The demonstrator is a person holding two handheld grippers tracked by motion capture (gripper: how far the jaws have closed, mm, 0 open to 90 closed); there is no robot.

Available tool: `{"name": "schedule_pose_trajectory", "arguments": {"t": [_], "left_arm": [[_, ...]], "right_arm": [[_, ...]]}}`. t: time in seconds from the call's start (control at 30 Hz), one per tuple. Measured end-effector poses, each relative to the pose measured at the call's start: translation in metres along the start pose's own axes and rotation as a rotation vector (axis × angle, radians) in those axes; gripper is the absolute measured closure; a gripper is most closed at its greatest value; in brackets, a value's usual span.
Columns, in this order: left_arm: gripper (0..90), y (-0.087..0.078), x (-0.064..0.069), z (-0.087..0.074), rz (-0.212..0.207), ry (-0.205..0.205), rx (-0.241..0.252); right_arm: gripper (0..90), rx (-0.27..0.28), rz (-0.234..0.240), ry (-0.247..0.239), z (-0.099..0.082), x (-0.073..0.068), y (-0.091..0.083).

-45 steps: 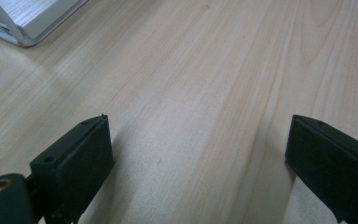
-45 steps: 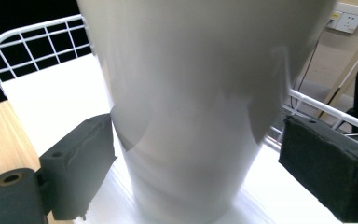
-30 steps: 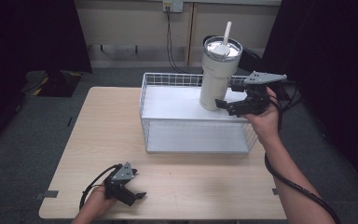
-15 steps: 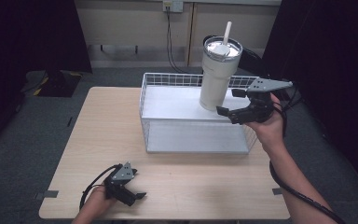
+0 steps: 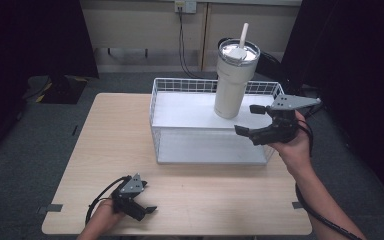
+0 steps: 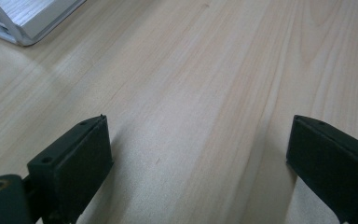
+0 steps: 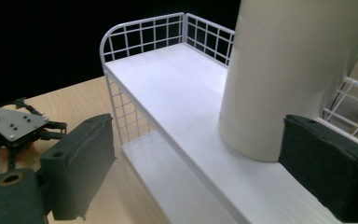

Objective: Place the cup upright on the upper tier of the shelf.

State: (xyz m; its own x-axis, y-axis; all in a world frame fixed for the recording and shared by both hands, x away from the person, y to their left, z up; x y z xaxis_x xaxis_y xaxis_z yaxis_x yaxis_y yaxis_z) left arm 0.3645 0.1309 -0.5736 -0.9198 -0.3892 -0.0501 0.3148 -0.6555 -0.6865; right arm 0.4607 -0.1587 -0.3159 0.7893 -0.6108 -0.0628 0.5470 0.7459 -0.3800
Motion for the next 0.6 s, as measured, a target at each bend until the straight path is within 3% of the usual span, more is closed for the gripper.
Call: {"name": "schedule_pose_trajectory", "arguments": {"t": [0.6], "left_arm": [[5.9,0.000,0.000,0.000,0.000,0.000,-0.001]], "right_arm": [[9.8,-0.010,0.076,0.018,-0.048,-0.021,-0.007]]}}
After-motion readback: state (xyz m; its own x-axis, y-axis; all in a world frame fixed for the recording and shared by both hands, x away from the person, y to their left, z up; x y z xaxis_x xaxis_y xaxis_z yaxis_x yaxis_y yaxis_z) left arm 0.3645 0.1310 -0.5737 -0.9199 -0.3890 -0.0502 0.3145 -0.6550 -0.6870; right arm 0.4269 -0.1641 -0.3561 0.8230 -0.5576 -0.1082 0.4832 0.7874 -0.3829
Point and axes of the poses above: each handheld gripper's, and its own axes: y roughly forward along the jaws, z roughly out of its top, x roughly to its right, the point moved 10 cm from there along y, roughly forward along the jaws, and after that the axes turned 5 degrees about y, right-handed, at the moved point
